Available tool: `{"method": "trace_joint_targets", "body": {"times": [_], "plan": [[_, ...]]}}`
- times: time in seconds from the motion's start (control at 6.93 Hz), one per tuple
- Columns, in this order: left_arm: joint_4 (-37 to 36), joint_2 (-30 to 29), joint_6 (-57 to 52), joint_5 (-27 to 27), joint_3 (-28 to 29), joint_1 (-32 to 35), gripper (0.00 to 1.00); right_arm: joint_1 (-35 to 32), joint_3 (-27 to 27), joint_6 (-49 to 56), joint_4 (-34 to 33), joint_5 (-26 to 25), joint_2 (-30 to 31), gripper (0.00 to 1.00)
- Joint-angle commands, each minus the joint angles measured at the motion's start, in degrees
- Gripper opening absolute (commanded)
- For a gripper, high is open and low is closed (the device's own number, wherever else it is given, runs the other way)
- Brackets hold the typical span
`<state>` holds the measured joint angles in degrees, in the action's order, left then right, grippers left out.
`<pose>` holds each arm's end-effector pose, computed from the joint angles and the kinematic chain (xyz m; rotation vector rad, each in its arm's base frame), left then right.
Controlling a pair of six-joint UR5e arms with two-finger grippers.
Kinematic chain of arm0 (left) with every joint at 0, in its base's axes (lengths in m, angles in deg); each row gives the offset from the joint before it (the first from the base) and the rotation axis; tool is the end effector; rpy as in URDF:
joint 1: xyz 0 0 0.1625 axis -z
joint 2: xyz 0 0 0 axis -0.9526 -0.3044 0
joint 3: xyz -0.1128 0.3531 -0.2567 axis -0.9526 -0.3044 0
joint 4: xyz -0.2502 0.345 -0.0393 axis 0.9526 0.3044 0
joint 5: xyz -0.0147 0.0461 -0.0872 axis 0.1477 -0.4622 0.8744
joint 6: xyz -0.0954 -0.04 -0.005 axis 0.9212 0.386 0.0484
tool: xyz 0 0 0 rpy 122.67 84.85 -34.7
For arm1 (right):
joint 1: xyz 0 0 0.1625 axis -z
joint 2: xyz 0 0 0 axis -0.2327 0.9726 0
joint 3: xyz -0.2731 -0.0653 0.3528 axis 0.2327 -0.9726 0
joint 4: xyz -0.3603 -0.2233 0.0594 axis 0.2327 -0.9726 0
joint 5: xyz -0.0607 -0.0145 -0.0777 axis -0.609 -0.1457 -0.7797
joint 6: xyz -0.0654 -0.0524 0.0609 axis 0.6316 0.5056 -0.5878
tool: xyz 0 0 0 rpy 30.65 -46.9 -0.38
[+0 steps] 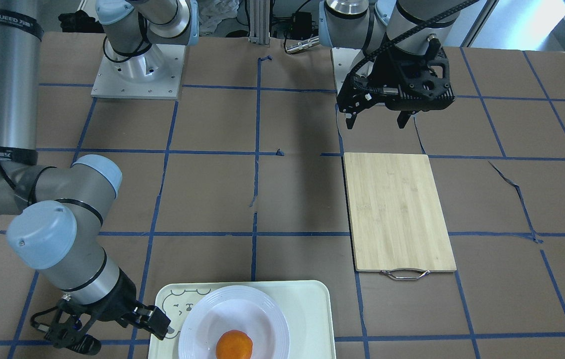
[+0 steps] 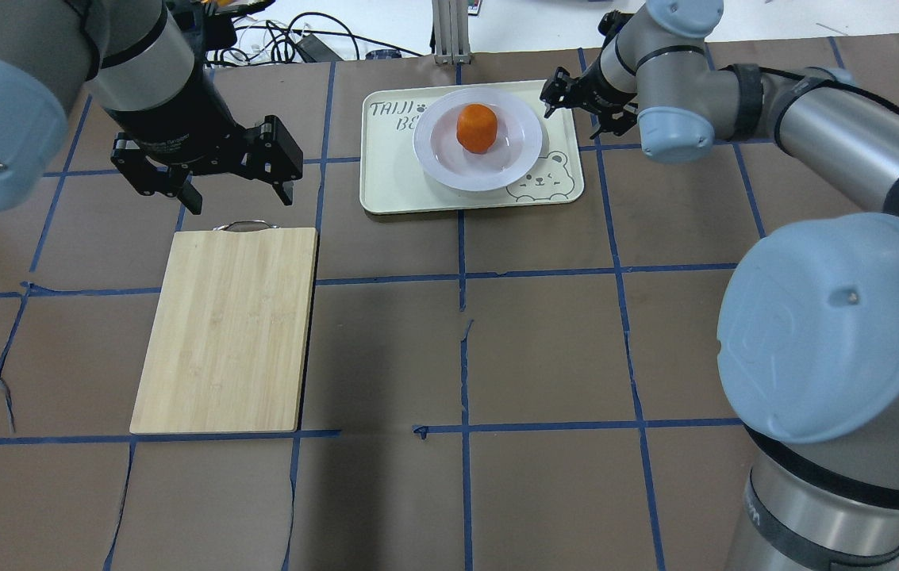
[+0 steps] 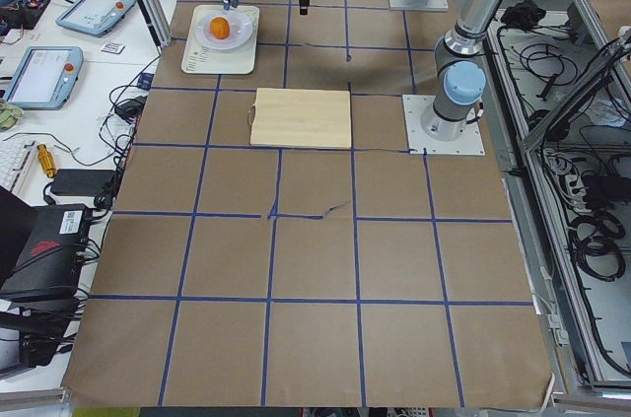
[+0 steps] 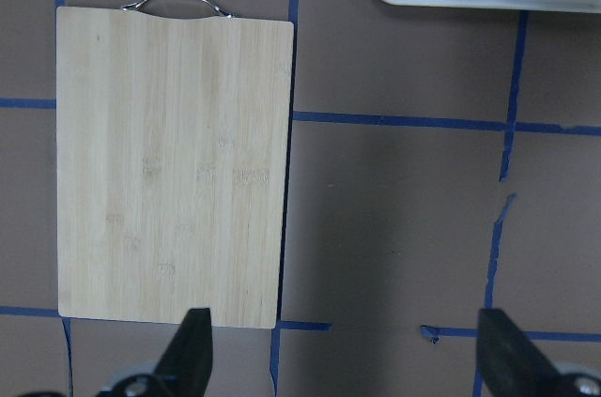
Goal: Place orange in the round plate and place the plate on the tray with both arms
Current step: 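Release the plate rim and raise the right gripper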
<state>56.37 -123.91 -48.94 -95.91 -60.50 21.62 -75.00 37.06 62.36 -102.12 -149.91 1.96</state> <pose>-0.1667 -0.4902 0.5182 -0.1073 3.1370 -0.0057 0.1307 -0.7594 0.2708 0.4498 2.8757 -0.3643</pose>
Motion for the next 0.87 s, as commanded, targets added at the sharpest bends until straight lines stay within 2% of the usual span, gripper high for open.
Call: {"method": "trace_joint_targets", "body": {"times": [0.0,0.14,0.29,0.58,0.72], "plan": [[-0.1,0.0,0.0,0.0,0.0,0.0,1.00,0.2,-4.3,11.2,14.1,-13.7,6.2,0.98],[0.0,0.0,0.0,-0.1,0.0,0.0,1.00,-1.0,-4.6,11.4,24.4,-15.7,11.0,0.97],[0.0,0.0,0.0,0.0,-0.1,0.0,1.00,-2.0,-4.2,12.5,31.6,-15.3,16.0,0.97],[0.0,0.1,0.0,-0.1,-0.1,-0.1,1.00,-2.5,-4.2,13.7,41.6,-14.2,24.2,1.00],[-0.1,0.0,0.0,-0.1,-0.1,-0.1,1.00,-2.4,-4.2,13.7,44.4,-10.4,25.7,1.00]]}}
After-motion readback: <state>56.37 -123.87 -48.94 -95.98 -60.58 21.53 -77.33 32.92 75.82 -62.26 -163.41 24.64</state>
